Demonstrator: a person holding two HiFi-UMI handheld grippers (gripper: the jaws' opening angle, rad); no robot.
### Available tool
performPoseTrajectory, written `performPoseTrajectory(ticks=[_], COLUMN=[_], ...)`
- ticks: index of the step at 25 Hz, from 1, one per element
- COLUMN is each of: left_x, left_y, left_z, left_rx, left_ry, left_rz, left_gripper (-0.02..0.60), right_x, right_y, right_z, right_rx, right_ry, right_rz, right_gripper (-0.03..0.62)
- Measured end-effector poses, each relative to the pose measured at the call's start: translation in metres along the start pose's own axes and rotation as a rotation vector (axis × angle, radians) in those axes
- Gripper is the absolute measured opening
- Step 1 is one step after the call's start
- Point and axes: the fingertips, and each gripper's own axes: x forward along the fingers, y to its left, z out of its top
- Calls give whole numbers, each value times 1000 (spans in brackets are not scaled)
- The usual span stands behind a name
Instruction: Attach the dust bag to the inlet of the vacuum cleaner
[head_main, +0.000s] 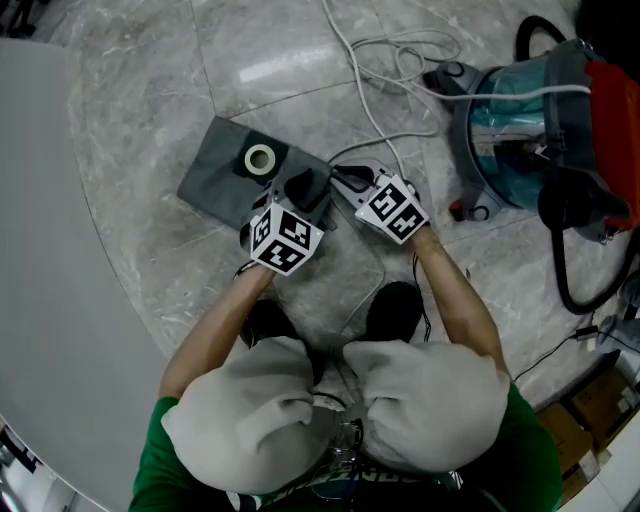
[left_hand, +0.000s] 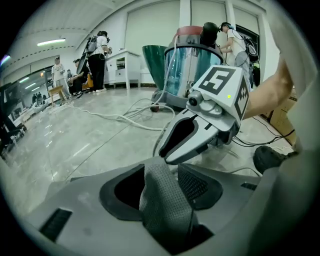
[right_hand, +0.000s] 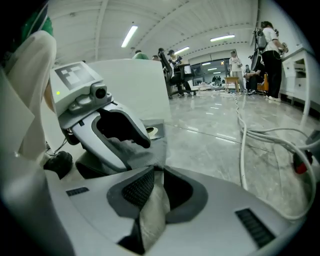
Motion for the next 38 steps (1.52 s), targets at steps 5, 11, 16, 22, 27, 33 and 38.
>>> performPoseTrajectory(ticks=[5, 11, 16, 22, 27, 33, 38], left_x=[0, -2, -9, -14, -30, -66, -105], left_y=[7, 15, 17, 21, 23, 14, -23], left_z=[-3, -6, -3, -7, 4, 52, 107], left_rx=[49, 59, 52, 26, 2, 23, 123], left_ry=[29, 31, -8, -10, -71, -264, -459], left_rz=[94, 166, 173, 175, 162, 83, -68], left_gripper=[210, 210, 86, 14, 9, 8, 9], right_x=[-9, -12, -12, -25, -39, -61, -81], right_y=[10, 28, 42, 30, 5, -19, -35], right_z=[26, 49, 59, 56, 52, 53, 53], right_rx=[33, 4, -24, -4, 22, 37, 31], right_ry=[-92, -142, -161, -171, -178, -202, -216], right_rz=[59, 110, 148, 106, 36, -38, -99], right_gripper=[61, 61, 52, 52, 52, 52, 52])
